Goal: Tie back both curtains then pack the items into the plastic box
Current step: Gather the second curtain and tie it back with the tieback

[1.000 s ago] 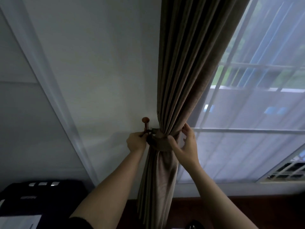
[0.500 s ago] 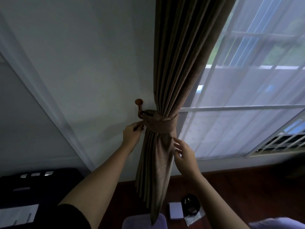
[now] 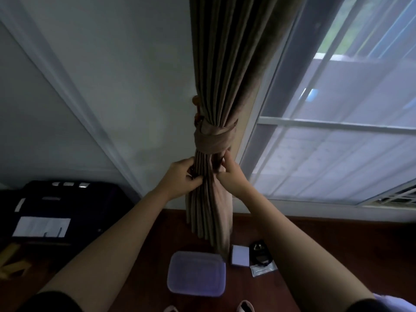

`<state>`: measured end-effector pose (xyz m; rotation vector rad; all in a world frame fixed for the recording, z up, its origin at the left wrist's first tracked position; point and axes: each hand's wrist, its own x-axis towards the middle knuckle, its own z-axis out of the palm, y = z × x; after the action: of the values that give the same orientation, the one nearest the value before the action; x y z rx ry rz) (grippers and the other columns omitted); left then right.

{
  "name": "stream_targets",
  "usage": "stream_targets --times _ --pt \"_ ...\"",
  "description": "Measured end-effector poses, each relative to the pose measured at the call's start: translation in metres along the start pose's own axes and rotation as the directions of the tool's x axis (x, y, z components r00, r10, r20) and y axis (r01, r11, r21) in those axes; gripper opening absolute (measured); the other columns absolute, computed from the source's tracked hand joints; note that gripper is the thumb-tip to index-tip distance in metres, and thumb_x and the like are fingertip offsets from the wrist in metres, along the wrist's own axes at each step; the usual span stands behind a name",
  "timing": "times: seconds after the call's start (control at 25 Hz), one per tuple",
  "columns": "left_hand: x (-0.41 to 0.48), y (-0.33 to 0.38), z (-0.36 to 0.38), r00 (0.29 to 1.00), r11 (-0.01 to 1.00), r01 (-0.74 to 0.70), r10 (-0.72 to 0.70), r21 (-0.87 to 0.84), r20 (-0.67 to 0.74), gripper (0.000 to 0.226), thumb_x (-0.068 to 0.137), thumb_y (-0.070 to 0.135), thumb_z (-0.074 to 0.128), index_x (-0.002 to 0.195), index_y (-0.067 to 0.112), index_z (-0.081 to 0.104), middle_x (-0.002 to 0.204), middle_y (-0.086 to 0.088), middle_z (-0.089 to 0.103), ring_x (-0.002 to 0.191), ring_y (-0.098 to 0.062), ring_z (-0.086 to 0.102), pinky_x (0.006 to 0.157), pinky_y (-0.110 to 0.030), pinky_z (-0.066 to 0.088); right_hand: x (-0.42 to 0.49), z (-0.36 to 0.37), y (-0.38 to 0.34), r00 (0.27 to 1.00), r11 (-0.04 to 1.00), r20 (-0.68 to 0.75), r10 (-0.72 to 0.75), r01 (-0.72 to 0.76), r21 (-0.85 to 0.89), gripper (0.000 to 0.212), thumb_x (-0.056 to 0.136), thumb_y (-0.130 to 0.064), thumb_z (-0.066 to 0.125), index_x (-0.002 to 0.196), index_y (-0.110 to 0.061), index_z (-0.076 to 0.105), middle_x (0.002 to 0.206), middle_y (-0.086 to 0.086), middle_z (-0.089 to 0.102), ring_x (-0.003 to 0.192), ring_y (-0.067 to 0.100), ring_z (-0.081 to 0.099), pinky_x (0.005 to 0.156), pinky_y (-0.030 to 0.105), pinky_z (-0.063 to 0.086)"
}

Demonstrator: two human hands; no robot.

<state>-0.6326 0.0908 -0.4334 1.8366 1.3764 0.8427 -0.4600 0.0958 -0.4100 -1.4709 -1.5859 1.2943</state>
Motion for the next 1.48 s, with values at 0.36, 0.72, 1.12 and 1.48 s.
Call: stream_targets --times 0.36,0.72,1.12,1.48 --pt "-0.003 0.001 0.012 0.998 0.995 0.027 -0.021 0.093 -0.066 0.034 0.078 0.027 0.069 0.096 -0.001 0.061 0.092 -0.015 0.066 0.078 -0.020 0.066 0.075 -0.026 0.057 0.014 -0.026 0.009 0.998 0.999 0.060 0.015 -0.013 -0.044 0.064 0.083 0.007 0.047 0.141 -0.016 0.036 0.129 0.000 0.051 0.128 0.014 0.042 0.101 0.033 0.037" --pt "0.005 0.011 0.010 0.941 0.973 -0.045 0.117 0.227 -0.318 0.026 0.077 0.022 0.075 0.090 0.001 0.070 0.080 -0.014 0.071 0.071 -0.024 0.067 0.068 -0.028 0.051 -0.025 -0.018 0.019 0.914 0.877 -0.223 -0.339 0.221 -0.427 0.035 0.084 -0.044 0.062 0.106 -0.017 0.063 0.105 -0.001 0.066 0.091 0.013 0.064 0.078 0.035 0.054" --pt "-0.018 0.025 0.034 0.932 0.940 0.007 0.117 0.340 -0.343 0.010 0.078 0.011 0.065 0.071 0.004 0.063 0.066 -0.012 0.066 0.056 -0.026 0.062 0.054 -0.029 0.046 -0.012 -0.025 0.012 0.976 0.958 -0.124 -0.182 0.147 -0.245 0.033 0.087 -0.020 0.038 0.108 -0.003 0.057 0.102 0.009 0.057 0.084 0.023 0.055 0.075 0.035 0.044" --pt "-0.009 0.032 0.039 0.937 0.911 0.125 0.022 0.394 -0.348 0.017 0.075 0.014 0.071 0.073 0.001 0.062 0.068 -0.018 0.064 0.060 -0.036 0.061 0.055 -0.037 0.049 -0.007 -0.058 0.027 0.974 0.773 -0.016 -0.224 0.168 -0.612 0.024 0.093 -0.038 0.048 0.101 -0.018 0.060 0.094 -0.008 0.061 0.083 0.010 0.058 0.076 0.032 0.052"
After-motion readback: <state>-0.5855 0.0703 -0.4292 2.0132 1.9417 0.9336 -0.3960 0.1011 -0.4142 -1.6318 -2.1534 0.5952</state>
